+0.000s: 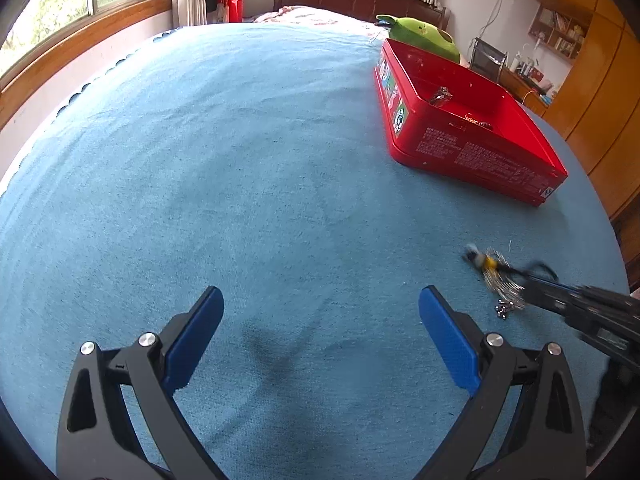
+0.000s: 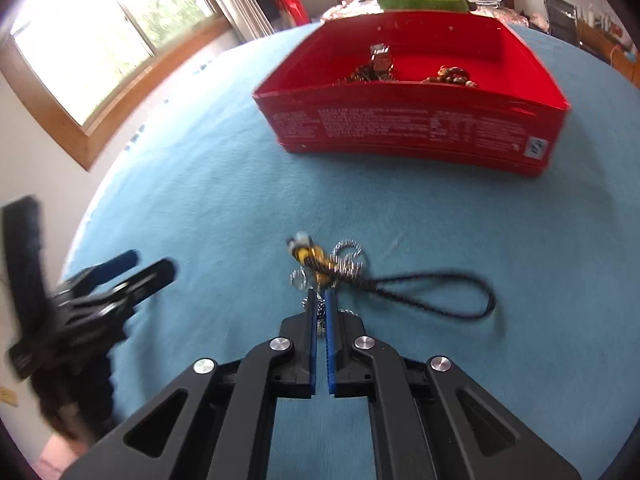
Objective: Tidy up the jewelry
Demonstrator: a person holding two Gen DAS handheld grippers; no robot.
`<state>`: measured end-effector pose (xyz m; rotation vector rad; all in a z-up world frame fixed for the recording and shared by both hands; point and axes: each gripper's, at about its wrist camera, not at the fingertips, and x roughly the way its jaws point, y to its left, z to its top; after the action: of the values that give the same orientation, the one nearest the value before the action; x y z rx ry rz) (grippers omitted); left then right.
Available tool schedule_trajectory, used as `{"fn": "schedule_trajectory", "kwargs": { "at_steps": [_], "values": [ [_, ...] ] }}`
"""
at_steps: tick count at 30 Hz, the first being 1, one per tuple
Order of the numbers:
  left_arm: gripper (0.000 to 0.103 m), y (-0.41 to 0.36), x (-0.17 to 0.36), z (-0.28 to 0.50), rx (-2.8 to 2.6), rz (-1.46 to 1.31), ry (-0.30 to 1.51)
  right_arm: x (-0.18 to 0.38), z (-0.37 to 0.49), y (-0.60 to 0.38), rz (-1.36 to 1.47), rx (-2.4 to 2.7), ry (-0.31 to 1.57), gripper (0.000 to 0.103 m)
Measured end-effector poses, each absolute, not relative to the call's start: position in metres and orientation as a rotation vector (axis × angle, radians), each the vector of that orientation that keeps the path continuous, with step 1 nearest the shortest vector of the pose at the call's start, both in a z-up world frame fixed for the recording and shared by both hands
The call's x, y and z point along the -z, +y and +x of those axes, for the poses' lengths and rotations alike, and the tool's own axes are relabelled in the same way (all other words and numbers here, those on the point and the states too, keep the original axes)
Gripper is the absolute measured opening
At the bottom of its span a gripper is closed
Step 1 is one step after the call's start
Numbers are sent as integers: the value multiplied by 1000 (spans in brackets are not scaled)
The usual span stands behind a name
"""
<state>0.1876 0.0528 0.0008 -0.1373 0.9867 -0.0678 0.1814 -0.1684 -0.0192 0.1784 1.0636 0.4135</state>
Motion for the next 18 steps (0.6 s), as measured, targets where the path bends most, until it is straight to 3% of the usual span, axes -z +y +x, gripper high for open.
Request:
{"fn": "schedule_trajectory", "kwargs": {
  "at_steps": [18],
  "values": [
    [97, 34, 15, 190, 61, -91, 1012, -39, 128, -234, 295, -478, 870, 2]
  ]
}}
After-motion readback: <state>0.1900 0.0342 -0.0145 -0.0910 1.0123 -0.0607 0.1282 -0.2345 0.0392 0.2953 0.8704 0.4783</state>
